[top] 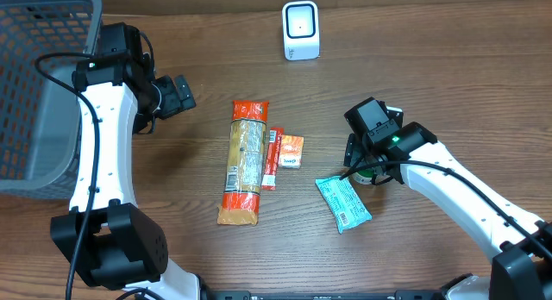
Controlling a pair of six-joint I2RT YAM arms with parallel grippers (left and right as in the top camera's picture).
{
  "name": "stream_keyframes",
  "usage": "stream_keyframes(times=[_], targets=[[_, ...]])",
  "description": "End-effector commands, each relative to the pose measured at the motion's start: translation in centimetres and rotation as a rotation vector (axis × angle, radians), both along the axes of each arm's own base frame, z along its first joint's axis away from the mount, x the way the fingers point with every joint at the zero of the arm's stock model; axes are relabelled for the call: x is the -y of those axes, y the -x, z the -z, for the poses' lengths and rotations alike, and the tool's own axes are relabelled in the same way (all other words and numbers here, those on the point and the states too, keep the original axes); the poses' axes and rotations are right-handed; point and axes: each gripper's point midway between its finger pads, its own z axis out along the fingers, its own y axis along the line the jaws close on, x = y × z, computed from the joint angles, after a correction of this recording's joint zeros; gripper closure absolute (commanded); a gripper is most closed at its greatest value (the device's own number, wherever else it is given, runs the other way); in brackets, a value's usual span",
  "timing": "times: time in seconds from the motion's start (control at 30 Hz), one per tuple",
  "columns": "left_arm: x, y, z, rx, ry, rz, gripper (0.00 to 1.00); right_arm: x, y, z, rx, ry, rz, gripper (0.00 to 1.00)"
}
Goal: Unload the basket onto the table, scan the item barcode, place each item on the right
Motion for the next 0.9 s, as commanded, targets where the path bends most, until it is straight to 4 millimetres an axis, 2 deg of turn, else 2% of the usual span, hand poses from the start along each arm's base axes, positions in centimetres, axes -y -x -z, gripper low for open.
stream_keyframes(times=[0.0, 0.1, 0.3, 0.5, 0.7, 0.87], targets=[[0.1, -0.3, -0.5, 0.012, -0.01, 0.02, 0.0, 0.1, 0.4, 0.4, -0.009, -0.002, 0.009, 0.21], [0.1, -0.3, -0.5, 0.012, -0.01, 0.02, 0.0, 0.3, 0.8, 1.0, -0.021, 0.005, 0.009, 0.23], [0.1, -0.3, -0.5, 0.012, -0.01, 0.02, 0.0, 0.8, 1.5, 1.6, -0.048, 0.023, 0.003, 0.36], [0.1, -0.3, -0.5, 0.012, -0.01, 0.02, 0.0, 1.0, 1.9, 1.7, -0.072, 0.075, -0.138, 0.38], [0.1, -0.3, -0.5, 0.012, -0.01, 0.02, 0.0, 1.4, 2.6, 1.8, -0.113, 0.148, -0.341, 0.37], [0.1, -0.3, -0.5, 0.012, -0.01, 0.02, 0.0, 1.7, 2.9, 1.9, -0.13, 0.174, -0.406, 0.25]])
